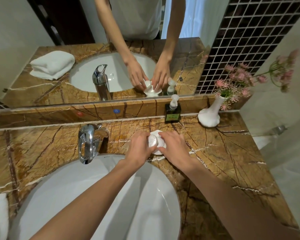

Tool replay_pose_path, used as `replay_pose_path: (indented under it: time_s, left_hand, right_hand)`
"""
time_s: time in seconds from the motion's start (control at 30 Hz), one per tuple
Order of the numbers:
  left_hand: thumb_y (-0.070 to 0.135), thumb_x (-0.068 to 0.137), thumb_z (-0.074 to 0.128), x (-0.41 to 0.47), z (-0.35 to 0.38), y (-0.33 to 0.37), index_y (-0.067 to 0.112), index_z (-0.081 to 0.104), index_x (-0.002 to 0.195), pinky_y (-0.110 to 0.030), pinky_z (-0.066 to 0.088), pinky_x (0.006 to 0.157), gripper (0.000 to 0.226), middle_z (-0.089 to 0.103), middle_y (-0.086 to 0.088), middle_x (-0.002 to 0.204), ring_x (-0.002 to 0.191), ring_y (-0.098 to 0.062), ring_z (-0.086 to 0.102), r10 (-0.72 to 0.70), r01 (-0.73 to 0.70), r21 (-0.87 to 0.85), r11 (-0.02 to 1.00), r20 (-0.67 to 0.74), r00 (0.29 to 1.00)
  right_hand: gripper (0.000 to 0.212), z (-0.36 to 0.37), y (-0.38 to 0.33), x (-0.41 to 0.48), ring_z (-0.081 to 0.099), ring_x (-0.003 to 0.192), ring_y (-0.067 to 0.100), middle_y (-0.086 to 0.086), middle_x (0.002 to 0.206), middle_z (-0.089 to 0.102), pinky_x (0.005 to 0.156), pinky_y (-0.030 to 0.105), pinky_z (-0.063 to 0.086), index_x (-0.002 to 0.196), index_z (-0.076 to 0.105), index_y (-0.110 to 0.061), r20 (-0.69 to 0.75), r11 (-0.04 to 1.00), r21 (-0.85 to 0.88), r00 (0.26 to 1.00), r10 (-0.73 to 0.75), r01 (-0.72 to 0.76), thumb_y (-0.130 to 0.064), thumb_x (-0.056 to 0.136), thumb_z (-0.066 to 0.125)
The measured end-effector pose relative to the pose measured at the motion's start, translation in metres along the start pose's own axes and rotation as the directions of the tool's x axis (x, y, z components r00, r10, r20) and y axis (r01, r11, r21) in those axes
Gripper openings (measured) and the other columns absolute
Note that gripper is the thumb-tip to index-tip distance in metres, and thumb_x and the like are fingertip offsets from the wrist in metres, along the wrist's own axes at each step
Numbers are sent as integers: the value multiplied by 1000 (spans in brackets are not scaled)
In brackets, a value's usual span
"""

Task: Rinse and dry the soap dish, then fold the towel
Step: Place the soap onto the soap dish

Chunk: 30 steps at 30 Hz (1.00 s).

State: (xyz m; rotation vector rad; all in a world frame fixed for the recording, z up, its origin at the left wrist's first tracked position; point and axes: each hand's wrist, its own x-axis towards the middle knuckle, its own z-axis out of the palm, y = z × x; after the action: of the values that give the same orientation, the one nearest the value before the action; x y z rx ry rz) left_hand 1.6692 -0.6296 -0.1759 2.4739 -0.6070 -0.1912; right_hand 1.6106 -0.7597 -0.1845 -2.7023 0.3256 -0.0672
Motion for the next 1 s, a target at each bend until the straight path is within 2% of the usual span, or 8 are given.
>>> replay_pose_path:
  time_s: [0.17,0.33,0.6,0.77,1.0]
  left_hand:
    - [29,74,78,2,7,9,7,59,115,-24,33,78,50,62,-9,107,99,-22,51,8,-8,-10,1000,24,1000]
    - [27,75,77,4,14,15,7,57,121,-31,39,84,54,59,-10,113,104,-26,51,-14,14,6,1000,44,999]
    - [29,74,77,4,20,16,9,55,124,-35,42,88,59,56,-8,114,106,-25,49,-6,0,70,998,74,997]
    - [29,73,78,5,20,19,9,53,125,-38,45,89,61,57,-8,114,105,-27,52,-10,4,82,997,79,997]
    - [28,73,77,4,17,19,8,51,127,-37,44,89,63,55,-8,115,105,-27,52,-14,6,71,997,106,994]
  right_hand:
    - [51,-8,13,-8,47,123,21,-2,129,61,105,39,32,133,52,-21,-46,990,129,997,55,-48,-15,85,66]
    - [49,-17,19,-17,49,117,17,-6,123,63,99,36,33,129,54,-25,-86,975,210,992,89,-69,-7,84,62]
    - [50,-18,21,-24,43,126,19,-5,130,59,110,43,31,133,51,-23,-44,974,205,993,106,-95,-11,86,63]
    - [47,-17,22,-28,46,119,17,-4,126,60,105,38,32,131,53,-20,-44,970,220,993,113,-100,-11,86,62]
    - [44,-16,19,-28,44,121,16,-4,127,59,108,38,28,129,54,-21,-23,970,213,992,121,-113,-12,87,60]
